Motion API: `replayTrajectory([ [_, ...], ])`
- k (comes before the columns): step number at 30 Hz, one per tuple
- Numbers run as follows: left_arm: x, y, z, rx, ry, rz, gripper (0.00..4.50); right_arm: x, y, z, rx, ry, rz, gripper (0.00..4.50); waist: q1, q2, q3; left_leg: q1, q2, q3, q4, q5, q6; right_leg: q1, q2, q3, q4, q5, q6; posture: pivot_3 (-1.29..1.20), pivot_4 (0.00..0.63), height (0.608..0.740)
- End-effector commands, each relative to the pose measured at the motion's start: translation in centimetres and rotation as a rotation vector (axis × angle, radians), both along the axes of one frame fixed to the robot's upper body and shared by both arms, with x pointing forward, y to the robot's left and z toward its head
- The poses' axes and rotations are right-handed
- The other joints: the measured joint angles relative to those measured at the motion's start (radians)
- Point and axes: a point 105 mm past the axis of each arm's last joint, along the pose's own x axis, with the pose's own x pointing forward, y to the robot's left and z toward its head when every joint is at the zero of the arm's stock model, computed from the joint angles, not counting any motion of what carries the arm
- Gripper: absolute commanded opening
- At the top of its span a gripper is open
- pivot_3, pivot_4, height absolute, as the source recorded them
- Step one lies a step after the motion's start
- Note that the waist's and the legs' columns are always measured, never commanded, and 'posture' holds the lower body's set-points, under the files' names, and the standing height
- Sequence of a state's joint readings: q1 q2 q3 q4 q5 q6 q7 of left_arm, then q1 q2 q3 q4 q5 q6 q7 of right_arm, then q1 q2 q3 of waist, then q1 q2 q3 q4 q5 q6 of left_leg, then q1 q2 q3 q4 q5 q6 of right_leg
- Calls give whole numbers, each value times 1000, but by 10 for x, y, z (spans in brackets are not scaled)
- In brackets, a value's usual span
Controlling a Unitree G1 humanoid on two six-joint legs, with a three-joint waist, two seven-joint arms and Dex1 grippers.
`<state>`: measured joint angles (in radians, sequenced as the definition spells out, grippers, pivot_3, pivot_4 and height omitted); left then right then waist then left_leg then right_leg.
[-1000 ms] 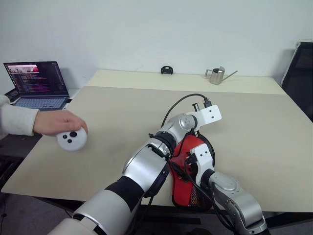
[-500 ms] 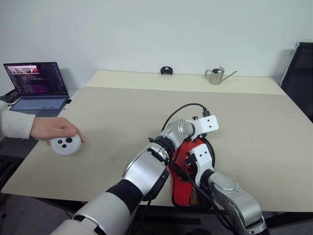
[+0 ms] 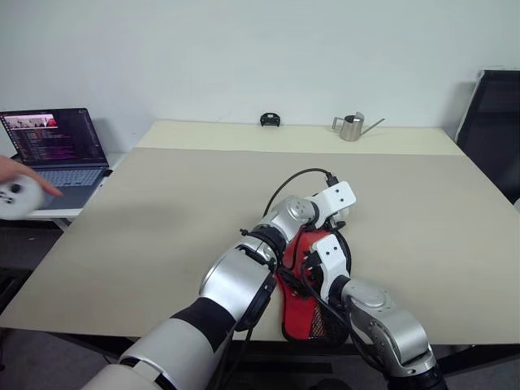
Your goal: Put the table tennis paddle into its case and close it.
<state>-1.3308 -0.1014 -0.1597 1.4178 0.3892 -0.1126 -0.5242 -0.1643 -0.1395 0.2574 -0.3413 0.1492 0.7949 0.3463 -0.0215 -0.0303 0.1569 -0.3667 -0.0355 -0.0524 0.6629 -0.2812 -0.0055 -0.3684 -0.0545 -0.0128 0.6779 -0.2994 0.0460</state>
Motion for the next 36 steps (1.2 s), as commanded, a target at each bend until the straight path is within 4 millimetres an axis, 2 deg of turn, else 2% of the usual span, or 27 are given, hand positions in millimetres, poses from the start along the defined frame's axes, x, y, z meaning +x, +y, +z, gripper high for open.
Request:
replayTrajectory([
  [1,16,16,51,-90,-112,1,3621,-16,-23,-66,-95,272,-41,4500,-4,0,0,0,0,0,0,0,0,0,0,0,0,0,0,0,150,740],
  [6,32,77,68,-144,-99,56,3621,-14,-40,-66,-90,281,-53,4500,-6,0,0,1,0,0,-1,0,0,0,0,0,0,0,0,0,150,740],
  [8,33,94,71,-166,-78,58,3621,-13,-48,-66,-92,284,-51,4500,-2,0,0,0,0,0,-1,0,0,0,0,0,-1,0,0,0,150,740],
  [11,26,117,71,-222,-18,-4,3621,-12,-58,-64,-98,284,-37,4500,10,-1,-1,1,-2,-2,-1,0,0,0,-1,-1,-4,0,0,0,150,740],
  [16,2,138,60,-268,90,-176,3621,-1,-68,-51,-69,251,-27,4500,20,-3,-2,1,-3,-2,0,0,0,0,-2,-1,-5,3,-5,0,150,740],
  [22,-36,147,41,-300,146,-302,3621,5,-70,-30,-7,204,12,4500,18,-2,-2,-3,-2,-3,-1,0,0,0,-3,2,-4,3,-6,0,150,740],
  [26,-60,157,27,-252,189,-318,3621,2,-82,-13,16,185,72,4500,19,-1,-1,-10,-1,-4,0,0,0,-6,-3,1,-4,3,-6,0,150,740],
  [28,-65,153,26,-273,204,-310,3621,1,-91,-5,27,179,99,4500,23,-1,-1,-11,-1,-4,0,0,0,-6,-4,1,-5,3,-6,0,150,740],
  [31,-76,143,25,-284,192,-322,3621,-7,-95,32,125,131,159,4500,27,2,1,-13,-1,-5,0,0,0,-6,-5,-1,-7,3,-6,0,150,740],
  [36,-82,114,24,-294,192,-365,3621,-7,-107,76,269,84,153,4500,24,8,7,-17,-1,-5,0,0,1,-8,-5,-1,-10,4,-7,0,150,740],
])
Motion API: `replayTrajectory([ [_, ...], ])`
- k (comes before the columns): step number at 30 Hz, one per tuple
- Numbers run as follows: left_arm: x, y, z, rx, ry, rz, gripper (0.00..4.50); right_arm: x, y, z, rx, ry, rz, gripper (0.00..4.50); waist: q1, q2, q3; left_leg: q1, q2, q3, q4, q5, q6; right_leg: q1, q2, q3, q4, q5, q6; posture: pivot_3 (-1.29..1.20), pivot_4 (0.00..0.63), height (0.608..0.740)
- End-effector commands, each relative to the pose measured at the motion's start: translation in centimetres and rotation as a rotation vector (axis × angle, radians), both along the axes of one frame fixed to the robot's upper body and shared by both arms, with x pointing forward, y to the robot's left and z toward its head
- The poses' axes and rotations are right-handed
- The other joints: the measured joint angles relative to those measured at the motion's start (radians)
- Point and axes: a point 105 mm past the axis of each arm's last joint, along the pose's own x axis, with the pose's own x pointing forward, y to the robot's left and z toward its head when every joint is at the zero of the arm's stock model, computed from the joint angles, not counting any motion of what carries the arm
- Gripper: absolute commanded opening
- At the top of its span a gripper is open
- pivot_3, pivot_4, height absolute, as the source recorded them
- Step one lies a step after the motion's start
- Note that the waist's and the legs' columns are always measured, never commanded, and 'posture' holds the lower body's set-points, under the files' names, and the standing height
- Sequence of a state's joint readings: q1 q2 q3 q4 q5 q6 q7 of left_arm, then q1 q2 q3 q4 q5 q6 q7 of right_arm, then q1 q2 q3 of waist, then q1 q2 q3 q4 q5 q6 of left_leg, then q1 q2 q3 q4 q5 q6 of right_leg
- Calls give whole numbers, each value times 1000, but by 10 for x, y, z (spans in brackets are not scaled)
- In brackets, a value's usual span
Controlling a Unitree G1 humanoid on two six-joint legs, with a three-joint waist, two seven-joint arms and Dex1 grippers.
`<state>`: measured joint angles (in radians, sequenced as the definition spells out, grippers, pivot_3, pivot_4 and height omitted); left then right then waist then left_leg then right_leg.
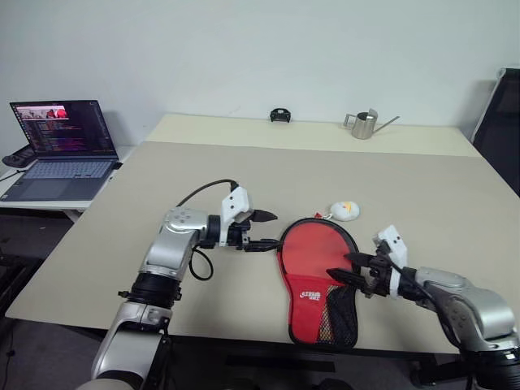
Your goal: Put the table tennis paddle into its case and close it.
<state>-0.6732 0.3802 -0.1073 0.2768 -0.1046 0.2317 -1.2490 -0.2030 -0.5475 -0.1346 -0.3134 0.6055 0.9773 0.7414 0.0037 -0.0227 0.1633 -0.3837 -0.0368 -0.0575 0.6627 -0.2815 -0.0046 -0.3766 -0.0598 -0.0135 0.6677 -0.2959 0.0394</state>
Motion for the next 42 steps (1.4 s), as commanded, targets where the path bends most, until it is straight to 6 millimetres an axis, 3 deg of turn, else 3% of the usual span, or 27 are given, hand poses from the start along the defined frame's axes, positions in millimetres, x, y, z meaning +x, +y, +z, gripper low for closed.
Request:
replayTrajectory([
  [1,-6,-21,13,-18,-51,-62,3621,2,-6,42,136,-60,-14,4500,-2,2,1,0,0,0,0,0,0,0,1,0,-1,0,0,0,150,740],
  [6,2,-36,5,18,-33,-61,3621,10,-22,69,231,-103,-89,4500,-5,2,2,-2,0,0,0,0,0,-2,1,1,-3,0,0,0,150,740],
  [15,11,-52,-39,95,33,-68,3621,22,-45,71,206,-132,-228,4500,-5,2,3,-5,0,2,0,-1,1,-4,1,1,-3,0,0,0,150,740],
  [23,10,-63,-45,106,15,-98,3621,29,-44,72,177,-145,-227,4500,-5,2,3,-7,0,2,0,0,2,-5,1,1,-3,0,0,0,150,740],
  [26,10,-67,-41,97,7,-102,4469,31,-44,74,177,-151,-225,4500,-5,2,3,-7,0,2,0,0,2,-5,1,1,-3,0,0,0,150,740],
  [29,14,-67,-41,112,-20,-87,4469,33,-43,72,170,-148,-223,4500,-5,2,3,-7,0,2,1,0,2,-5,1,1,-3,0,0,0,150,740],
  [34,7,-64,-61,179,-3,-121,4469,38,-40,70,136,-162,-230,4500,-5,3,2,-7,0,2,1,0,2,-5,1,1,-3,0,0,0,150,740],
  [42,1,-60,-79,171,55,-132,4469,71,-45,74,32,-235,-302,4500,-6,4,1,-6,0,2,2,0,2,-4,2,1,-1,0,0,0,150,740],
])
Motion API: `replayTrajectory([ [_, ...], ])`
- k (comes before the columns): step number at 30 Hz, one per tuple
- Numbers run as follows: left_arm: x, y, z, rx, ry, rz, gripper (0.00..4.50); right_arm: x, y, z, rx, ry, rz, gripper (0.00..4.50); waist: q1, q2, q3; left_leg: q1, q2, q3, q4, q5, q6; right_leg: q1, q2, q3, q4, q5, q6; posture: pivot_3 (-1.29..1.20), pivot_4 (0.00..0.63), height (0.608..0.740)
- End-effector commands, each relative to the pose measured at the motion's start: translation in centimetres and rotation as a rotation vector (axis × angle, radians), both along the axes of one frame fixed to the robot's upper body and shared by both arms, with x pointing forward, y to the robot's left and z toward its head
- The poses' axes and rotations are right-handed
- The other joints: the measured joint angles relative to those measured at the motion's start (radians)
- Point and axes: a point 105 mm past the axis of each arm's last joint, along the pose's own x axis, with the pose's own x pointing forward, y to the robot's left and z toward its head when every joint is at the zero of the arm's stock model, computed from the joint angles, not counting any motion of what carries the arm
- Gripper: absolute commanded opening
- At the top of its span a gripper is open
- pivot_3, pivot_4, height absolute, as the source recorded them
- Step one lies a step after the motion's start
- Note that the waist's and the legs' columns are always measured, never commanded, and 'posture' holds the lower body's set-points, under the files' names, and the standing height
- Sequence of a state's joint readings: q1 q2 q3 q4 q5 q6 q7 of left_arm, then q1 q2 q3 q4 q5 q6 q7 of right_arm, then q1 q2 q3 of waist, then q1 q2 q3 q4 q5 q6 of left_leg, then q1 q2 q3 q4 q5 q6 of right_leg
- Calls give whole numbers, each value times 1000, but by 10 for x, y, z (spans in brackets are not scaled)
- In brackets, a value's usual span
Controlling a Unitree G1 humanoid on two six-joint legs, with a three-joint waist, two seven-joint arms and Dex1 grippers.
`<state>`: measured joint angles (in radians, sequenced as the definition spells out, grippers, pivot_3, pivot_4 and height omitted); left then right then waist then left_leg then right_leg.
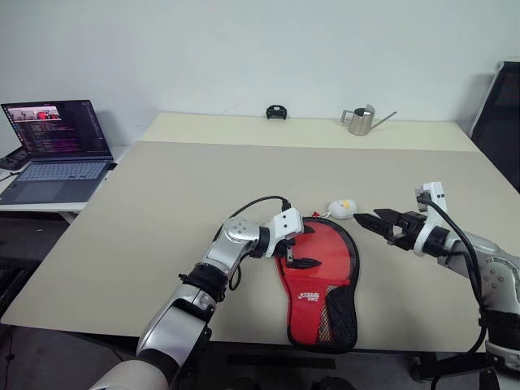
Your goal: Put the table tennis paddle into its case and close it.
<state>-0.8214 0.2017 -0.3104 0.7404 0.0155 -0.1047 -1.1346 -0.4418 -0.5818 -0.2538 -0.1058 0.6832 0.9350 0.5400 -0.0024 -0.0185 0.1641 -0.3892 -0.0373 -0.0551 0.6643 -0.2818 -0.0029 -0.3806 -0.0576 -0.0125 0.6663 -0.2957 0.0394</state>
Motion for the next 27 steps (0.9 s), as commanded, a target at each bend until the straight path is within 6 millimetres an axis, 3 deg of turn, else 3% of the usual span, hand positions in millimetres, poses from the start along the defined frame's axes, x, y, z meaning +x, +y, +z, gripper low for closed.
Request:
replayTrajectory([
  [1,-11,5,-29,65,86,-17,4469,19,-2,17,-47,-84,-36,4500,0,1,0,0,0,0,0,0,0,0,0,0,0,0,0,0,150,740],
  [11,-16,6,-36,68,83,-17,4469,77,16,7,-153,-115,-76,4500,-4,1,-1,5,0,2,-1,0,0,3,0,1,0,0,0,0,150,740],
  [15,-18,5,-36,60,83,-19,4469,96,27,-19,-175,-63,-108,4500,-7,2,-2,6,0,3,0,1,-2,3,0,2,0,0,0,0,150,740],
  [27,-18,7,-36,67,76,-11,4469,112,39,-44,-228,-32,-121,4500,-20,3,-3,8,1,3,-1,2,-4,6,-1,2,0,0,0,0,150,740],
])
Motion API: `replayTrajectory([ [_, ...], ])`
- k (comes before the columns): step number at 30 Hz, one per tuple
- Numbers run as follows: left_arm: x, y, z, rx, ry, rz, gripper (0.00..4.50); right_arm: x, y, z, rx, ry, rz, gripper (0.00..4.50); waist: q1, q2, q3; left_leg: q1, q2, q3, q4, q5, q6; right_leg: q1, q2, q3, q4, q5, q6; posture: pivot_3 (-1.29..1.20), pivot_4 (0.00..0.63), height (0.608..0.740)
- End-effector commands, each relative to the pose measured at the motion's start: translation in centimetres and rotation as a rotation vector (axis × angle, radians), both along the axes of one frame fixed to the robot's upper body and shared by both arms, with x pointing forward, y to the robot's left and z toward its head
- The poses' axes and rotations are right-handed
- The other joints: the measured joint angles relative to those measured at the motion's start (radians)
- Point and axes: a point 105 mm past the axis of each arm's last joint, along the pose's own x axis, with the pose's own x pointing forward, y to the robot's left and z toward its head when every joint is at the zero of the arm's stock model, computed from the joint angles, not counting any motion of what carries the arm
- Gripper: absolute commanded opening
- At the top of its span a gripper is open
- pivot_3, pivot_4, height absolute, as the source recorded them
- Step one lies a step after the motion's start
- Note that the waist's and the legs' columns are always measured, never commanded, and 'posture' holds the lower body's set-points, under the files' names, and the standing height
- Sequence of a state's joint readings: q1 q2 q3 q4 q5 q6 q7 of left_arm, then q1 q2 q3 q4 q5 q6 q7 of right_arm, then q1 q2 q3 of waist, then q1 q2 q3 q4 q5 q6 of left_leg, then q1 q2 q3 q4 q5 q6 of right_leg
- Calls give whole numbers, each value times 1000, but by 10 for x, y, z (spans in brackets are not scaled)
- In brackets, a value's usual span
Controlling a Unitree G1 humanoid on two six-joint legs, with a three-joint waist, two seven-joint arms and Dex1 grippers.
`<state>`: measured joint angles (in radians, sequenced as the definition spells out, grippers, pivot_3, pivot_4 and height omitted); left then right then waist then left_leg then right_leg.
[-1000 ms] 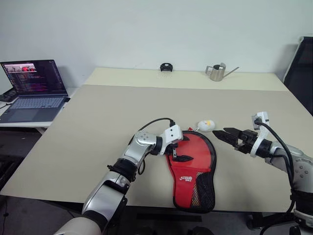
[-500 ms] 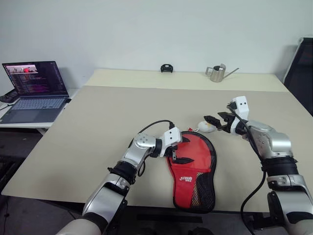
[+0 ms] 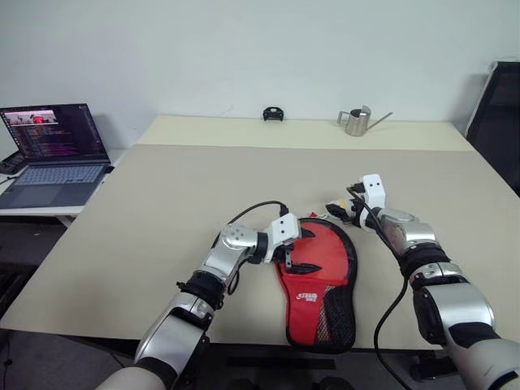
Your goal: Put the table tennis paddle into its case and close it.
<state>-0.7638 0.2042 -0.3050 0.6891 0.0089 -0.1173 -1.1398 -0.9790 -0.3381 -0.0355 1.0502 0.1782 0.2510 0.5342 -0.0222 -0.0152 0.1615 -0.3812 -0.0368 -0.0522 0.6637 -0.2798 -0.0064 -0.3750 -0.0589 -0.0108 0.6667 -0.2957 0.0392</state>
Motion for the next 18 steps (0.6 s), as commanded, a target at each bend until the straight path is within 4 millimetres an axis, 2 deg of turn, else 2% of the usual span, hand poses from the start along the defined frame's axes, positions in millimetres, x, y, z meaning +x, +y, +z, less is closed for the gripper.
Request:
replayTrajectory([
  [1,-9,6,-30,92,72,0,4469,6,5,15,-2,-56,11,4500,0,0,0,0,0,0,0,0,0,0,0,0,0,0,0,0,150,740],
  [2,-9,7,-30,93,72,1,4469,6,5,15,2,-56,10,4500,-1,0,0,0,0,0,0,0,0,0,0,0,0,0,0,0,150,740],
  [5,-8,9,-31,97,72,10,4500,6,6,13,-4,-53,10,3873,-2,0,0,0,0,0,0,0,0,0,0,0,0,0,0,0,150,740],
  [12,-5,6,-40,134,84,21,4500,5,6,11,-20,-51,21,1485,-1,1,-1,1,-1,0,1,0,1,1,-1,0,2,0,0,0,150,740],
  [14,-7,7,-47,156,100,18,4500,5,6,12,-18,-54,20,990,0,1,-1,2,-2,0,2,-1,2,1,-2,0,5,0,0,0,150,740],
  [18,-12,9,-60,188,135,12,4500,6,0,19,-15,-75,-2,647,0,1,-1,4,-3,0,2,0,4,2,-4,0,9,0,0,0,150,740],
])
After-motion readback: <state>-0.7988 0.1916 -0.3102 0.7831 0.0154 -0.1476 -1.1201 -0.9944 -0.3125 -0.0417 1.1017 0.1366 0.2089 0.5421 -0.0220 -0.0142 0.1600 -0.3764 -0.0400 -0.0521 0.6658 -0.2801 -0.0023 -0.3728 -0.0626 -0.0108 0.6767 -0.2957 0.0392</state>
